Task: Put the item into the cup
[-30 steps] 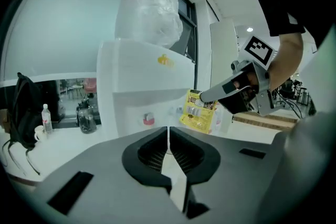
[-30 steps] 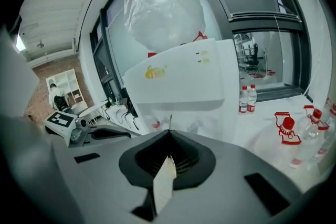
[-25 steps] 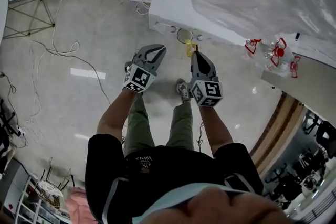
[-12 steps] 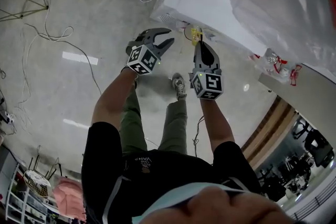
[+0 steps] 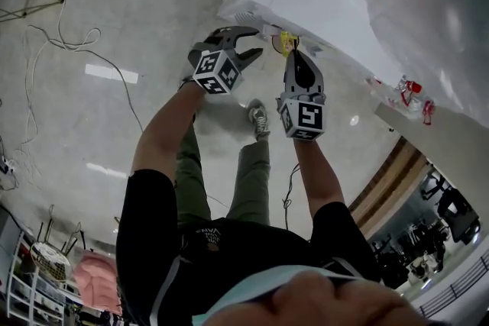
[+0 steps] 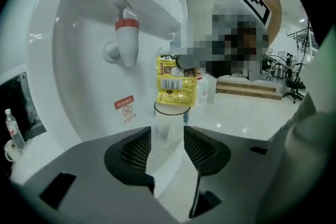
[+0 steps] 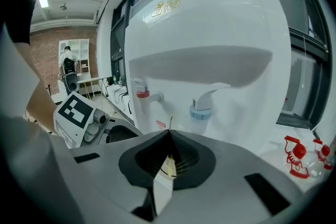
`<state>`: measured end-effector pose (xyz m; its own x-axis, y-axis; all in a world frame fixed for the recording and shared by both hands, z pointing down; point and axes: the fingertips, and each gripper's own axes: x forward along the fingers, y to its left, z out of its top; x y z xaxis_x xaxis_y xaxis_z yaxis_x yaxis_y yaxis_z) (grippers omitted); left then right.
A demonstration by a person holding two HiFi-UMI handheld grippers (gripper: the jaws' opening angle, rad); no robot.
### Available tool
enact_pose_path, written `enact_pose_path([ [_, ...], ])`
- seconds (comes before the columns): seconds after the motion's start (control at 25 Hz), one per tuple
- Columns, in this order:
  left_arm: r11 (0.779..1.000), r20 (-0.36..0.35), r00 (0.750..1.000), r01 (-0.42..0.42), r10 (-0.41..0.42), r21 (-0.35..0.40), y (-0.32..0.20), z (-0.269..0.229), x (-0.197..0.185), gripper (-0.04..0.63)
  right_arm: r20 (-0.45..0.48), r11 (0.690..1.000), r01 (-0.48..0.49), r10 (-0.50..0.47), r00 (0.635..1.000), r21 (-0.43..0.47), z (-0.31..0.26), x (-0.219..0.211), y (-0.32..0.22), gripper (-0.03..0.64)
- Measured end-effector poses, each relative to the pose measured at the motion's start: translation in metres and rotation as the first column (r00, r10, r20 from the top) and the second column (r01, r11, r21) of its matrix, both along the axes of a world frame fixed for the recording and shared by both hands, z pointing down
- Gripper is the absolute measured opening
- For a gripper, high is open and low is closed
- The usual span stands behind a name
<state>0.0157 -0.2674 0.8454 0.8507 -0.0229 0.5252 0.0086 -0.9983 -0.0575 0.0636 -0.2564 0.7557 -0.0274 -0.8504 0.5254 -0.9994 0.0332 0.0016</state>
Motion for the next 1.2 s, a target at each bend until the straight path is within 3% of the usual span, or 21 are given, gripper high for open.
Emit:
enact_pose_path([
  [0.24,1.000,0.024,0.999,-0.024,0.024,0.006,-0.001,0.013,0.006,0.190,-0.045,0.999,0.028,-0.027,0.999,0.031,0.003,-0.002,-0.012,0.043],
  [0.64,1.000,0.049,0.999,-0.024,0.024,0.003,-0.003,0.031,0.014,0.187,-0.068,0.999,0.008,-0.011,0.998,-0.051,0.038,0.005,-0.007,0.043],
  [0.88,1.000,0.046,0.999,-0.016,0.015,0.022,-0.006,0.033,0.015,0.109,-0.069,0.994,0.024,-0.032,0.997,-0.108,0.058,0.006,-0.008,0.043],
  [1.2,0.999,0.041,0.999,-0.016,0.015,0.034,-0.009,0.033,0.014,0.081,-0.057,0.981,0.003,-0.014,0.998,-0.193,0.079,0.012,-0.013,0.043],
])
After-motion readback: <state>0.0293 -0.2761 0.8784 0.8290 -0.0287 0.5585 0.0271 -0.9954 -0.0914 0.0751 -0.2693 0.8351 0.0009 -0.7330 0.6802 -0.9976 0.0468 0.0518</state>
